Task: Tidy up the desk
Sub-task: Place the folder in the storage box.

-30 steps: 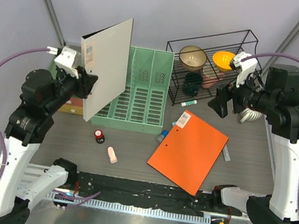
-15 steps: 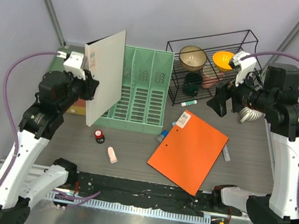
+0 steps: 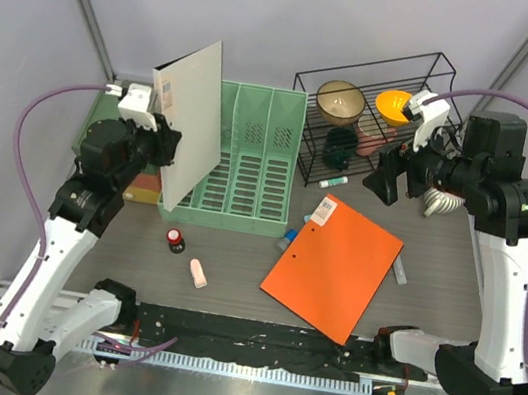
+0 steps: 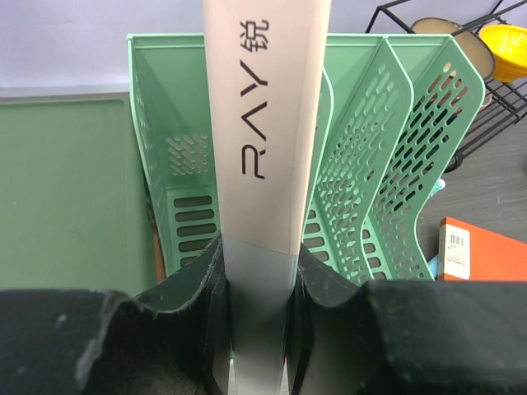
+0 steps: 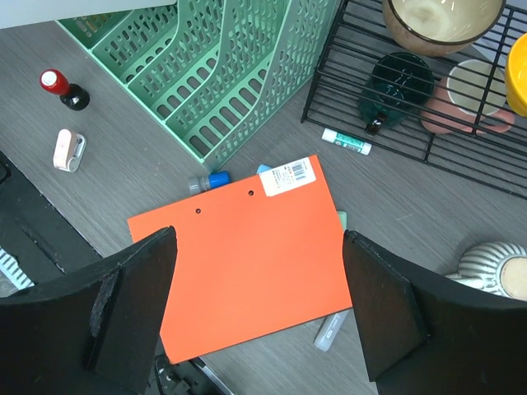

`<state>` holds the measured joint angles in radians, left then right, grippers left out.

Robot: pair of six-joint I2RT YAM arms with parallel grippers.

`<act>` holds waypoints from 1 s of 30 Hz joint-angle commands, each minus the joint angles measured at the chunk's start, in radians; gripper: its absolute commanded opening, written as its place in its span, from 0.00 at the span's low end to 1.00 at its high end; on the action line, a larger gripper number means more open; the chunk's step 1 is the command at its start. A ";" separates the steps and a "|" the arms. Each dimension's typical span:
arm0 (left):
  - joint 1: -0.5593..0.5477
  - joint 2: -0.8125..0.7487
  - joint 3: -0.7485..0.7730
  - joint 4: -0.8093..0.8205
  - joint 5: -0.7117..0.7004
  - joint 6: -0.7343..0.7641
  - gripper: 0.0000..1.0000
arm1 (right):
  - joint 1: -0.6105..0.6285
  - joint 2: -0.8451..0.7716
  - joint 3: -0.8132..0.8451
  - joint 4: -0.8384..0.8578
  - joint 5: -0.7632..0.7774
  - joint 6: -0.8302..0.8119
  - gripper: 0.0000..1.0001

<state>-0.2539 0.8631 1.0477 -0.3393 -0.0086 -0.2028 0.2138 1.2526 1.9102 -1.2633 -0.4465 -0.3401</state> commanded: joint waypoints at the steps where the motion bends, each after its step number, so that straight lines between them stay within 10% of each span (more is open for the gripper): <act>1: 0.001 0.007 -0.008 0.200 -0.017 -0.032 0.00 | 0.004 -0.013 -0.025 0.056 -0.006 0.026 0.86; 30: -0.205 0.047 -0.313 0.661 -0.286 0.166 0.00 | 0.004 -0.047 -0.148 0.087 -0.047 0.013 0.86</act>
<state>-0.4538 0.9405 0.7544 0.1429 -0.2440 -0.0582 0.2138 1.2335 1.7725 -1.2106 -0.4725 -0.3332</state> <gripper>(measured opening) 0.293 0.857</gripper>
